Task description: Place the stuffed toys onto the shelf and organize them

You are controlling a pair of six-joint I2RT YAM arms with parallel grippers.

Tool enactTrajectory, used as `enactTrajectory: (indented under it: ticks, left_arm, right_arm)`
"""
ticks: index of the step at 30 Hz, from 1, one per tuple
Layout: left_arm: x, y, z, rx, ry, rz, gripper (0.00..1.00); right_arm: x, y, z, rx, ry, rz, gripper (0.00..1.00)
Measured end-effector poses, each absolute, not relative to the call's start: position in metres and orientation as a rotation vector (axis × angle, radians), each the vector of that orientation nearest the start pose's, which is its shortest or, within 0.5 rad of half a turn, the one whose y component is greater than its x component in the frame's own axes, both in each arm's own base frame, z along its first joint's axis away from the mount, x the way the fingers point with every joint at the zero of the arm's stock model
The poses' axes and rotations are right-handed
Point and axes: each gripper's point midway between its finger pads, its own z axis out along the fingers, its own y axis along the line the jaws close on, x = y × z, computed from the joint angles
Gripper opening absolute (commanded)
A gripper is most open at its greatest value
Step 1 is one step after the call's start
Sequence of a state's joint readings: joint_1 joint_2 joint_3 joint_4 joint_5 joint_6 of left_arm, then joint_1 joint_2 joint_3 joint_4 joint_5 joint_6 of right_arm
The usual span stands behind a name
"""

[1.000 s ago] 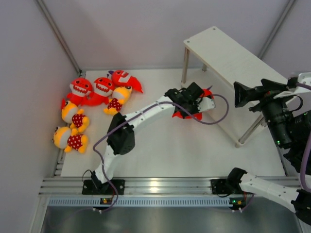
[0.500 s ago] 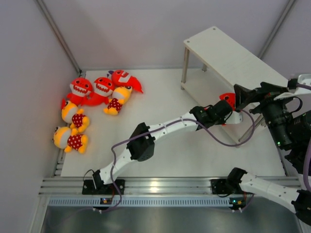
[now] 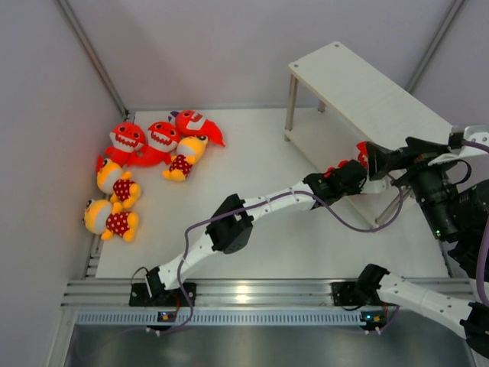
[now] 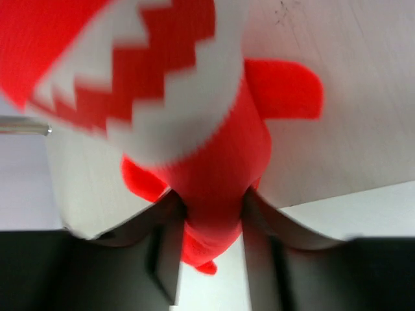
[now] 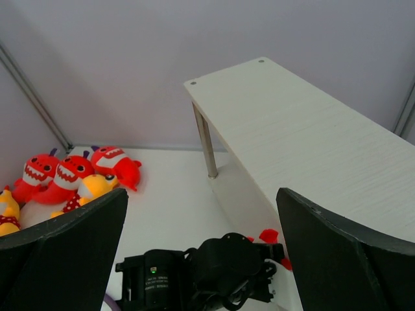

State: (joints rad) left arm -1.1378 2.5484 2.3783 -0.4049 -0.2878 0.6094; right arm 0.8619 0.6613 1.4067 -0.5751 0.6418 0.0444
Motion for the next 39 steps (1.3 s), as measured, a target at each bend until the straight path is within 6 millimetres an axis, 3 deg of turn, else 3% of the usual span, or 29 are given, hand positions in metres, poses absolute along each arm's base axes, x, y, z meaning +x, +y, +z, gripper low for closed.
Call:
enactTrajectory:
  ticks: [1, 2, 10, 16, 19, 25, 28, 31, 36, 39]
  left_arm:
    - [0.347, -0.579, 0.123, 1.507, 1.484, -0.015, 0.57]
    - [0.346, -0.580, 0.123, 1.504, 1.482, -0.023, 0.60]
    - [0.343, -0.582, 0.117, 1.496, 1.497, -0.053, 0.63]
    - [0.341, -0.578, 0.117, 1.493, 1.502, -0.050, 0.85]
    - [0.334, -0.573, 0.128, 1.502, 1.502, -0.045, 0.98]
    - [0.304, -0.555, 0.164, 1.532, 1.494, -0.068, 0.98]
    - [0.281, -0.532, 0.175, 1.579, 1.510, -0.087, 0.98]
    - [0.254, -0.492, 0.172, 1.673, 1.551, -0.091, 0.97]
    - [0.219, -0.391, 0.160, 1.800, 1.717, -0.048, 0.94]
    - [0.228, -0.331, 0.172, 1.726, 1.848, -0.069, 0.93]
  right_arm:
    - [0.189, 0.062, 0.481, -0.046, 1.440, 0.297, 0.99]
    - [0.189, 0.061, 0.481, -0.045, 1.439, 0.299, 0.99]
    - [0.189, 0.064, 0.474, -0.060, 1.453, 0.297, 0.99]
    - [0.189, 0.066, 0.474, -0.064, 1.455, 0.307, 1.00]
    - [0.189, 0.067, 0.473, -0.069, 1.456, 0.313, 1.00]
    - [0.190, 0.077, 0.466, -0.090, 1.470, 0.351, 0.99]
    - [0.190, 0.082, 0.459, -0.101, 1.483, 0.361, 0.99]
    - [0.190, 0.085, 0.457, -0.107, 1.488, 0.378, 0.99]
    - [0.190, 0.090, 0.456, -0.124, 1.491, 0.393, 0.99]
    - [0.193, 0.097, 0.457, -0.138, 1.491, 0.400, 0.99]
